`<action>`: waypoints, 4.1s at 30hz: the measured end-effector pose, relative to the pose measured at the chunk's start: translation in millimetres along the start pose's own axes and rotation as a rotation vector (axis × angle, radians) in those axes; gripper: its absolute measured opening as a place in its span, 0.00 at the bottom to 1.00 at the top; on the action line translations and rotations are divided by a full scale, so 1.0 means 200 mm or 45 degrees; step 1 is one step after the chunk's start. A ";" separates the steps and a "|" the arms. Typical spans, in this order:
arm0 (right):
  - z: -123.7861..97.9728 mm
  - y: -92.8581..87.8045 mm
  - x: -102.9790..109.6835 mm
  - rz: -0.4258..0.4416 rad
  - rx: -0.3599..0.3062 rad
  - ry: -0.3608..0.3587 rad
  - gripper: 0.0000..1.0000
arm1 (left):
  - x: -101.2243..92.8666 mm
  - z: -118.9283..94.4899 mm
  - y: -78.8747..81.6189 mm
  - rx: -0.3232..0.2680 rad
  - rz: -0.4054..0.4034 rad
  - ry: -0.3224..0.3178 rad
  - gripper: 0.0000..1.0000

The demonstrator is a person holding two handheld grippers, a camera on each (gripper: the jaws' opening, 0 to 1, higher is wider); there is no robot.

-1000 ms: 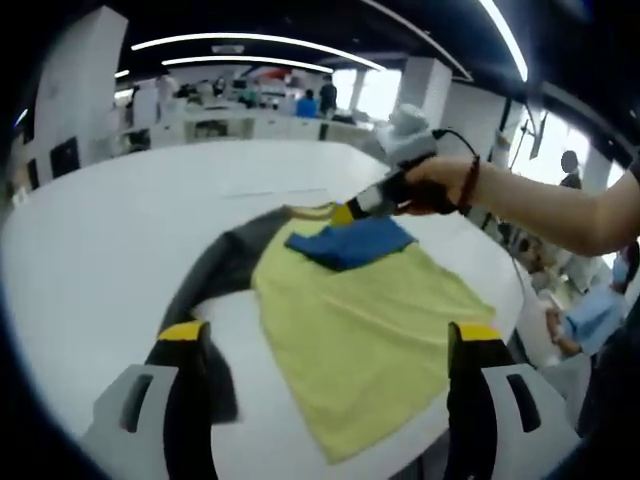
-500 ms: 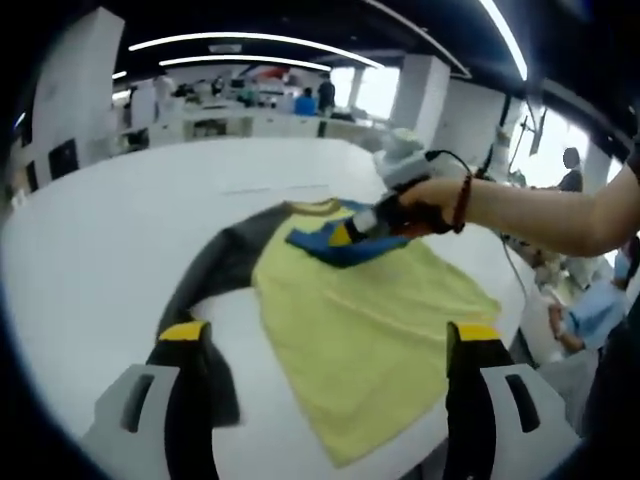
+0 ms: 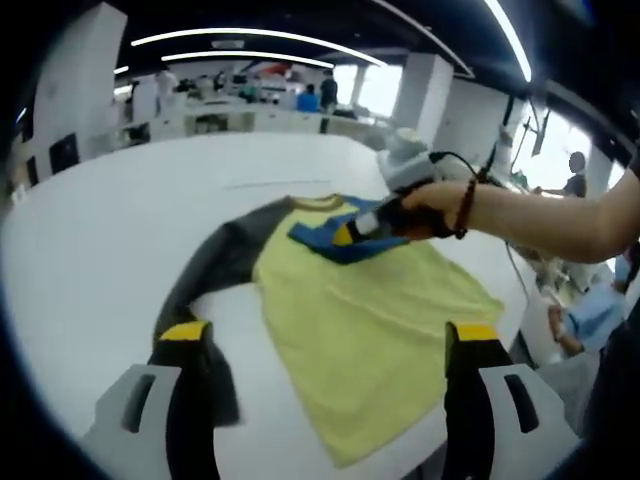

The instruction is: Fold the garment on the visible template until the final outline fits inside the template.

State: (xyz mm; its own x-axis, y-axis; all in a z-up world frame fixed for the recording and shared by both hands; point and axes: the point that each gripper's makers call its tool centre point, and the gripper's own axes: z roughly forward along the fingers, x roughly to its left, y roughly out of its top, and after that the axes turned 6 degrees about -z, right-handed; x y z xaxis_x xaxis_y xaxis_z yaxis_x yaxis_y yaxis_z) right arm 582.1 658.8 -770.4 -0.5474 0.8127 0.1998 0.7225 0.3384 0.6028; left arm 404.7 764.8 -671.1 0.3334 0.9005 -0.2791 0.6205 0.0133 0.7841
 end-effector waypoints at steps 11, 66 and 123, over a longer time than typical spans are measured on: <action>-0.03 0.01 0.09 0.011 -0.024 0.075 0.00 | 0.00 -0.01 -0.01 0.010 -0.004 0.004 0.92; 0.01 -0.07 0.52 -0.353 -0.068 0.402 0.15 | -0.05 -0.07 -0.01 -0.004 0.015 -0.010 0.93; -0.69 -0.23 -0.68 -0.100 -0.202 -0.175 0.62 | -0.17 -0.09 0.02 -0.020 0.091 -0.015 0.98</action>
State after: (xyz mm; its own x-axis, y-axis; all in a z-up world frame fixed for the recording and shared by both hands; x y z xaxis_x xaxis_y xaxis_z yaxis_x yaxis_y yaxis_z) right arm 564.5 467.1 -717.8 -0.5285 0.8477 0.0468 0.5985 0.3329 0.7287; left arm 384.0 741.9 -648.5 0.3846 0.8944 -0.2284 0.5836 -0.0440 0.8108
